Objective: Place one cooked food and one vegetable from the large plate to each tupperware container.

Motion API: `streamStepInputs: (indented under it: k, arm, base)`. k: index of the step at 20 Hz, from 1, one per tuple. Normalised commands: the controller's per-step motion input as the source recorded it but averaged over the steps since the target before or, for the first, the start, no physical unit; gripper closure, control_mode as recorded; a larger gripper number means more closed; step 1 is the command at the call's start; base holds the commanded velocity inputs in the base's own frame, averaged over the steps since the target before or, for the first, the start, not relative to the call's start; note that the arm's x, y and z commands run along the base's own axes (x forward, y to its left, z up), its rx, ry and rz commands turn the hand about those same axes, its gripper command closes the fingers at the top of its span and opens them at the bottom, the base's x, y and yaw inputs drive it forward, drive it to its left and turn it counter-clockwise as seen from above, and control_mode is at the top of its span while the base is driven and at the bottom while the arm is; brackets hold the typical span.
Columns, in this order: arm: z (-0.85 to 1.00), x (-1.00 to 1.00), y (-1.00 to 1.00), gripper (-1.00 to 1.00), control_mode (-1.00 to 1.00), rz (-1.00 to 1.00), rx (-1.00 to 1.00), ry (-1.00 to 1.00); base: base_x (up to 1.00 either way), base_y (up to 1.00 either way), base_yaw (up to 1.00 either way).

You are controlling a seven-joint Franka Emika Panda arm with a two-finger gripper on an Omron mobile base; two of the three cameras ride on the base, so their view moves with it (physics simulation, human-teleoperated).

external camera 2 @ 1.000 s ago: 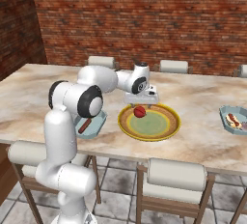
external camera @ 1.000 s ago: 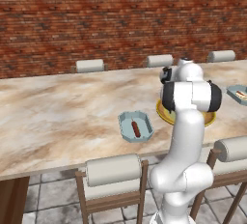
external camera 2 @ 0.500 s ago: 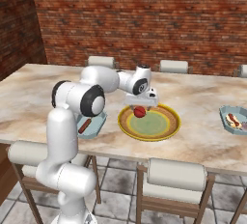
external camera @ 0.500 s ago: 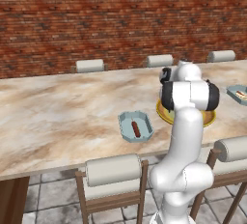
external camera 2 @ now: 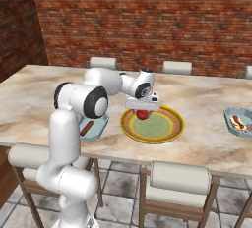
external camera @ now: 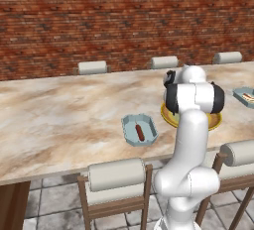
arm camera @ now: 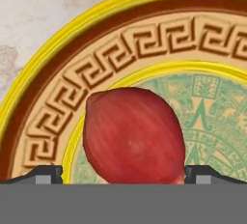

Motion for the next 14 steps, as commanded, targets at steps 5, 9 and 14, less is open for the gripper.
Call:
streamStepInputs:
  k: [5, 9, 14]
  arm:
    - [-0.26, 0.0, 0.0, -1.0, -1.0, 0.02, 0.0, 0.0]
    - [-0.32, 0.02, 0.0, -1.0, -1.0, 0.03, 0.0, -0.01]
    - [-0.18, 0.03, 0.0, -1.0, -1.0, 0.02, 0.0, -0.01]
  base:
    - [0.0, 0.0, 0.0]
    - [0.0, 0.0, 0.0]
    - [0.0, 0.0, 0.0]
